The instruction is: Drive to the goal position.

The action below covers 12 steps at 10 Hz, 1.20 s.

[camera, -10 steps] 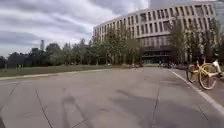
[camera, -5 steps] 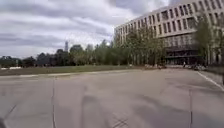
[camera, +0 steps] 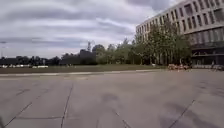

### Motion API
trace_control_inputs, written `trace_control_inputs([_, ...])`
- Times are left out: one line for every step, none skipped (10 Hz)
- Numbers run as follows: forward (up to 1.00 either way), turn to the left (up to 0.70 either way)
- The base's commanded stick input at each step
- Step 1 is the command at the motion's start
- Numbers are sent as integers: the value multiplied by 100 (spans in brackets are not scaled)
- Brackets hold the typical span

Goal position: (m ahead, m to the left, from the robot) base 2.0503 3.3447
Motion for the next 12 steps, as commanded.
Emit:
trace_control_inputs([70, 35])
trace_control_inputs([70, 35])
trace_control_inputs([70, 35])
trace_control_inputs([70, 35])
trace_control_inputs([70, 35])
trace_control_inputs([70, 35])
trace_control_inputs([70, 35])
trace_control_inputs([70, 35])
trace_control_inputs([70, 33])
trace_control_inputs([70, 19])
trace_control_inputs([70, 0])
trace_control_inputs([70, 0])
